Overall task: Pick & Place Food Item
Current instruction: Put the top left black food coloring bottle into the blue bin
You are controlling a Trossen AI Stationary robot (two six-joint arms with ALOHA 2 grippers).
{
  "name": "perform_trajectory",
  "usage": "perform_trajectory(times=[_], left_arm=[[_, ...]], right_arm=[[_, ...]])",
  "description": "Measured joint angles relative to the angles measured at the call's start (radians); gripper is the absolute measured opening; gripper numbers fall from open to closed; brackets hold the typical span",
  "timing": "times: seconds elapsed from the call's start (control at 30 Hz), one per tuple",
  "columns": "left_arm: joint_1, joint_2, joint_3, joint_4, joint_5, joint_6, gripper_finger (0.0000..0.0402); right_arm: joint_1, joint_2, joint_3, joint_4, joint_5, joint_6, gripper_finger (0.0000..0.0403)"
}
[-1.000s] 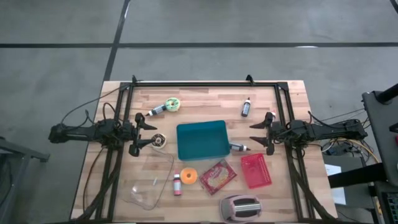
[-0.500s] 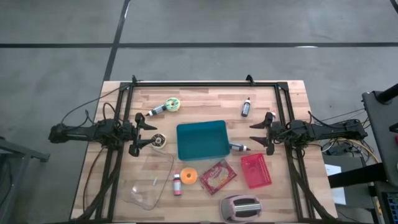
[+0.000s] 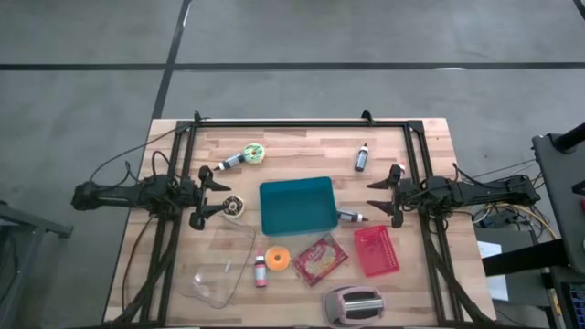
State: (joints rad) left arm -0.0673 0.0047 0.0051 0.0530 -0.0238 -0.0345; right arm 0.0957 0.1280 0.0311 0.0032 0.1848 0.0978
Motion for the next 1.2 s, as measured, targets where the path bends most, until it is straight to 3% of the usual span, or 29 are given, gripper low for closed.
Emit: perform_trajectory(times=[0.63, 1.0, 1.2], left_arm=[[0.000, 0.000, 0.001, -0.046, 0.005, -0.039, 0.0261], [0.000, 0.022, 0.001, -0.051, 0.015, -0.049, 0.0261], [0.000, 0.074, 0.001, -0.043, -0.013, -0.049, 0.0261]], right_arm=[[0.000, 0.000, -0.001, -0.023, 0.003, 0.070, 0.0237], [0.000, 0.000, -0.002, -0.009, 0.105, 0.056, 0.0237], [-0.001, 0.000, -0.002, -0.006, 0.110, 0.027, 0.0237]])
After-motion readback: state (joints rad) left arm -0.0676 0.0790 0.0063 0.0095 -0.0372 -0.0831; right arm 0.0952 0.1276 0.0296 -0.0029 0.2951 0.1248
